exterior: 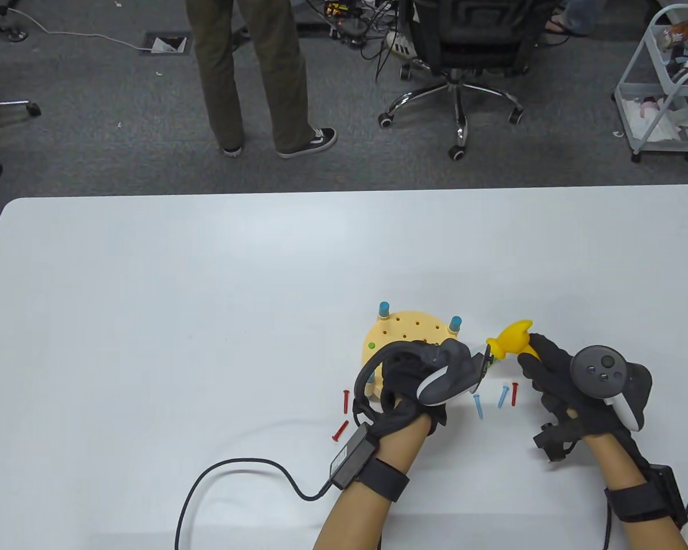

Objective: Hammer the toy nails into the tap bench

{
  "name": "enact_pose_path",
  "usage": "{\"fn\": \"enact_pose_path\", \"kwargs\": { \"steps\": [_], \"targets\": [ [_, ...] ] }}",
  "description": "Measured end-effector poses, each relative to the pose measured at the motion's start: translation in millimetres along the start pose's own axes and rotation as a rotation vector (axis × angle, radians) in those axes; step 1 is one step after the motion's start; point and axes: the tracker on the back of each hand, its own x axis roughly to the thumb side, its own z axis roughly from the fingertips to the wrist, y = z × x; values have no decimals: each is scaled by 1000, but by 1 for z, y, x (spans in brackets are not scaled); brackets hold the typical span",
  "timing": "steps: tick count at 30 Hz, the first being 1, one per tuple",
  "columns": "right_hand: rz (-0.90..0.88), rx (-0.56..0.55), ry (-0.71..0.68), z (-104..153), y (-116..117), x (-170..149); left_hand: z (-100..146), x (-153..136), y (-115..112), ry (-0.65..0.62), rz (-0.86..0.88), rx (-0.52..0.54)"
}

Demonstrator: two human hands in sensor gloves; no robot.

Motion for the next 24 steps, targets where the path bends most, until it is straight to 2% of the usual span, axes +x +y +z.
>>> {"fn": "enact_pose_path", "kwargs": {
  "steps": [4, 9, 11, 13, 16, 18, 21, 22, 24],
  "targets": [
    [2, 5, -10, 1, 1, 2, 4, -3, 4, -12, -12, 7],
    [1, 9, -48, 2, 5, 8, 13, -17, 0, -69, 58, 30],
    [8, 7, -68, 4, 6, 11, 21, -27, 5, -67, 99, 79],
    [23, -6, -92, 5, 8, 14, 34, -44, 12, -54, 166, 185],
    [30, -32, -137, 7, 10, 19, 53, -77, 14, 16, 251, 281],
    [29, -58, -178, 10, 11, 24, 61, -96, 5, 73, 278, 281],
    [64, -118, -281, 15, 11, 38, 67, -117, -20, 132, 300, 271],
    [90, -145, -327, 17, 12, 45, 57, -110, -36, 127, 328, 249],
    [143, -170, -397, 18, 14, 59, 52, -112, -53, 100, 439, 212]
  ]
}}
